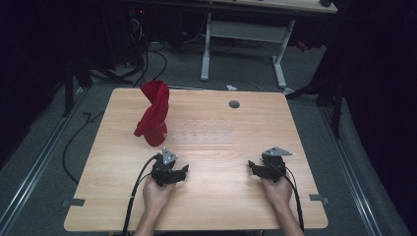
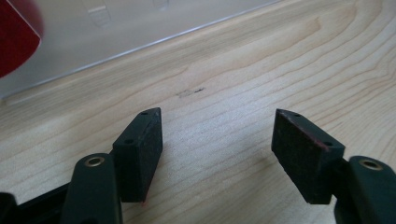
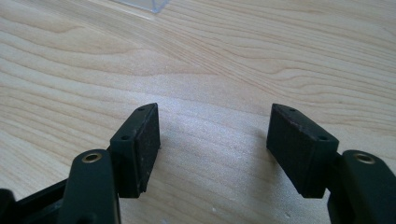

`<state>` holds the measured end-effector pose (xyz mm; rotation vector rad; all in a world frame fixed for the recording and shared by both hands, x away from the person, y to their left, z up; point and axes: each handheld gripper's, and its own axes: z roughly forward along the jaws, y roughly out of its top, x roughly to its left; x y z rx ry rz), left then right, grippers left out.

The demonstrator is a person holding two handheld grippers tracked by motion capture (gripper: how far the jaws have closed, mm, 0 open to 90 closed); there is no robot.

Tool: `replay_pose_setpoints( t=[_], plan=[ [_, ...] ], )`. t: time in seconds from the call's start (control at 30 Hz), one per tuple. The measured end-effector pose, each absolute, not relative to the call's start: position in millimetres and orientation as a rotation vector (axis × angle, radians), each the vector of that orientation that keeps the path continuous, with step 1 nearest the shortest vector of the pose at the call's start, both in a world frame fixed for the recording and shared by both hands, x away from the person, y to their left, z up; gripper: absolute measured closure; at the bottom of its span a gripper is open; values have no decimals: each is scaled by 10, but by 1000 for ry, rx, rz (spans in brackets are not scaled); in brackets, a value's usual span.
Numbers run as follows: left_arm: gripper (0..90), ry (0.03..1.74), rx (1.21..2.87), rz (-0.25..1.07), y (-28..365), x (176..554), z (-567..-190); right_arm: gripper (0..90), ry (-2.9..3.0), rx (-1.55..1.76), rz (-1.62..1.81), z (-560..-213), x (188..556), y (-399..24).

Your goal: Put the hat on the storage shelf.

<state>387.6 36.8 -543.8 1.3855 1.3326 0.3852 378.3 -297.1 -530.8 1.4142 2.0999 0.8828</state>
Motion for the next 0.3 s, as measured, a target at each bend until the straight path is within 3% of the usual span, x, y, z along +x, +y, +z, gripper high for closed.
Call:
replay_pose_setpoints(
  t=[0.3],
  plan=[
    [307,1317,1419,418,358,3857,-5457,349,2101,1411,883,-5309,3784,-2972]
  ],
)
